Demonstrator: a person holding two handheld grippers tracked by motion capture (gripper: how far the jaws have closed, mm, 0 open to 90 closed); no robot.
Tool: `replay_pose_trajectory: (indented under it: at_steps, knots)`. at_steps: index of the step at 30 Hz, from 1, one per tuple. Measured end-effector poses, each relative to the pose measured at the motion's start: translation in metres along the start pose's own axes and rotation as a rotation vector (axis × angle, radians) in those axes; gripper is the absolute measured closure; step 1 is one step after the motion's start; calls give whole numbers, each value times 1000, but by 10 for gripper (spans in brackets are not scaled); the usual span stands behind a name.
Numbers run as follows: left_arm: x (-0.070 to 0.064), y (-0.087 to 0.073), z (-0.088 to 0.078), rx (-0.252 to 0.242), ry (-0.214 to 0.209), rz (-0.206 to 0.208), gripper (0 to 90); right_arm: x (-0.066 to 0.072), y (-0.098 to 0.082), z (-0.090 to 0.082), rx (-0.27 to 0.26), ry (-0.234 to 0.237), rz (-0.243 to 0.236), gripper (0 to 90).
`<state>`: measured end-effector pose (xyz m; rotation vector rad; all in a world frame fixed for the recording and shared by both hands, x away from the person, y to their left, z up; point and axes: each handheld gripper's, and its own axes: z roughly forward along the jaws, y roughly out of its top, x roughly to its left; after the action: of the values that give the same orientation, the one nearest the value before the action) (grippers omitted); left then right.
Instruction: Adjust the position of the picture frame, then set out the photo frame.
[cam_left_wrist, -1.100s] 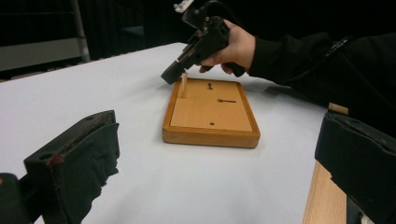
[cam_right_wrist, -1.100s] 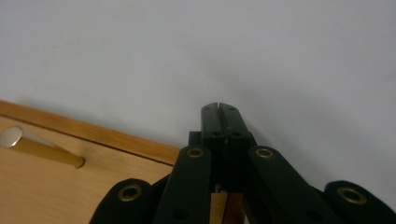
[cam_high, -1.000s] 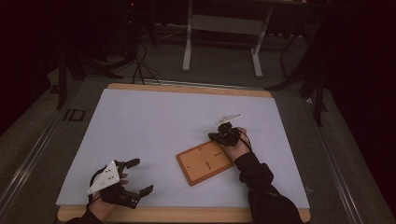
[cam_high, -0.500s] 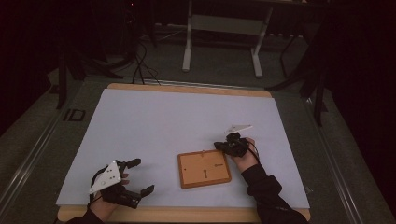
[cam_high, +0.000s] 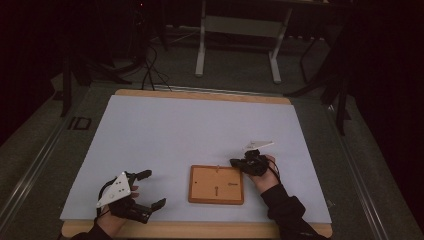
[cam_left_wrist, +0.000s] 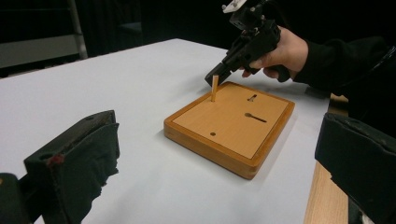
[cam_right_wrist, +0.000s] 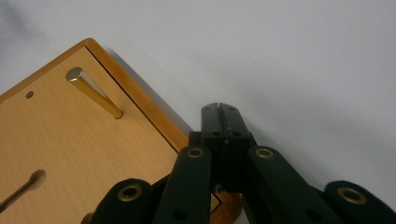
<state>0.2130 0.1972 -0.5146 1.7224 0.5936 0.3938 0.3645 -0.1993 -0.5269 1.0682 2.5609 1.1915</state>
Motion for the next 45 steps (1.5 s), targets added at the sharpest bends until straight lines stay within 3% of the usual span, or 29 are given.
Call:
replay_pose_trajectory:
  at_steps: [9, 12, 14, 18, 21, 23, 28, 33, 39, 40, 45]
  knots:
    - [-1, 0, 3, 14, -5, 18, 2, 1, 5, -6, -35, -4, -27, 891]
    - [0, 0, 3, 14, -12, 14, 2, 2, 6, -12, -54, -10, -33, 808]
    - [0, 1, 4, 23, -28, 4, 2, 3, 6, -17, -74, -11, -36, 805]
    - [0, 5, 10, 95, -55, -31, 2, 7, 5, -22, -76, -12, -62, 708]
    - [-1, 7, 13, 103, -83, -52, 2, 9, 5, -26, -91, -6, -64, 664]
    - [-1, 10, 15, 100, -100, -65, 2, 10, 5, -31, -116, -10, -63, 560]
    - [3, 14, 18, 112, -139, -100, 2, 15, 3, -41, -169, -8, -66, 451]
    - [9, 21, 26, 135, -125, -78, 3, 21, -2, -50, -194, -2, -70, 327]
    - [16, 28, 40, 142, -148, -74, 3, 22, -7, -61, -228, 34, -32, 216]
    - [17, 33, 47, 152, -153, -61, 3, 22, -10, -65, -252, 26, -31, 189]
    - [17, 40, 60, 170, -155, -42, 11, 26, -15, -72, -270, 2, -42, 153]
